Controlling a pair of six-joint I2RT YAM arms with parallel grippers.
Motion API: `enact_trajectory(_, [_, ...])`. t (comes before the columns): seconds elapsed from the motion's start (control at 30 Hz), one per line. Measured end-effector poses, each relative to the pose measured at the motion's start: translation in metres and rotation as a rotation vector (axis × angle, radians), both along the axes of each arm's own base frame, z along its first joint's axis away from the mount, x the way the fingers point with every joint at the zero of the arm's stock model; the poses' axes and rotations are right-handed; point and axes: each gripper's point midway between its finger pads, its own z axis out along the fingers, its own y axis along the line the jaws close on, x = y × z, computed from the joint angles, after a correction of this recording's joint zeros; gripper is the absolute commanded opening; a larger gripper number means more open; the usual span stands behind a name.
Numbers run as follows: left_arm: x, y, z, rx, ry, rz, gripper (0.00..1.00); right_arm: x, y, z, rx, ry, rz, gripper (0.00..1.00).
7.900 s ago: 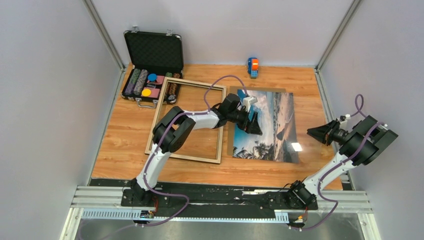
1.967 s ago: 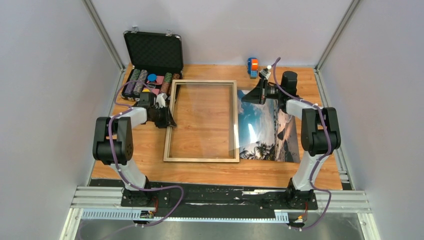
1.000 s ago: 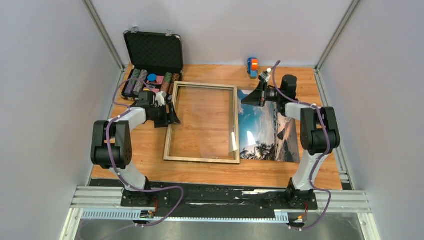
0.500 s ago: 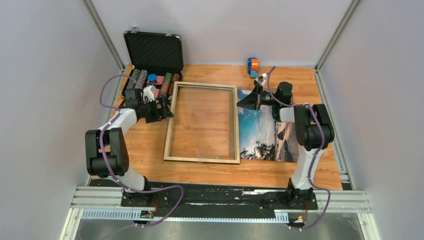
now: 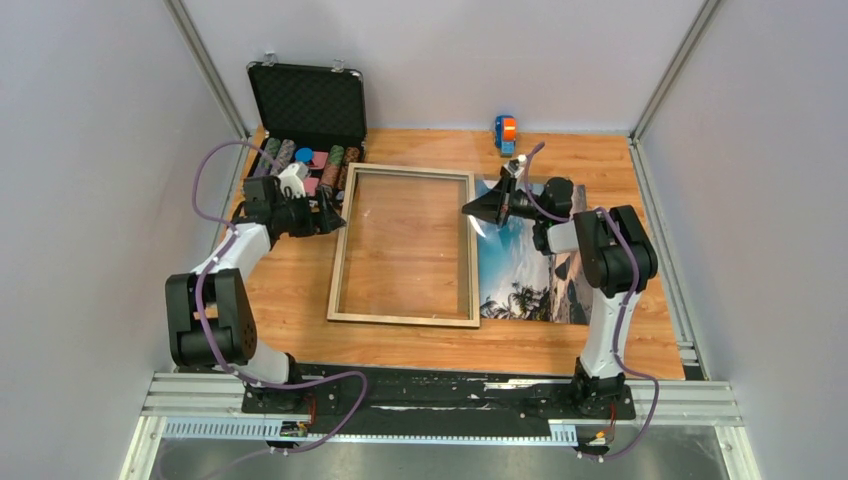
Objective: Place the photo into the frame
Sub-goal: Place the photo frame item in the photo frame.
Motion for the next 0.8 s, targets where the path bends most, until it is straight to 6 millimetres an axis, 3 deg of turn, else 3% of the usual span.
enact_trajectory(0.2, [0.004,-0.002,0.000,-0.020,-0.004,-0.035,0.88,0.000,0.012,0.004,0.019,-0.011,-0.029,0.00])
enact_trajectory(0.53, [-0.002,-0.004,-0.028,-0.040,0.087,-0.078,0.68,-0.005,0.024,-0.007,0.028,0.017,-0.055,0.00])
enact_trajectory(0.8, [-0.004,-0.004,-0.029,-0.034,0.090,-0.094,0.52,-0.001,0.029,-0.012,0.055,0.053,-0.083,0.00])
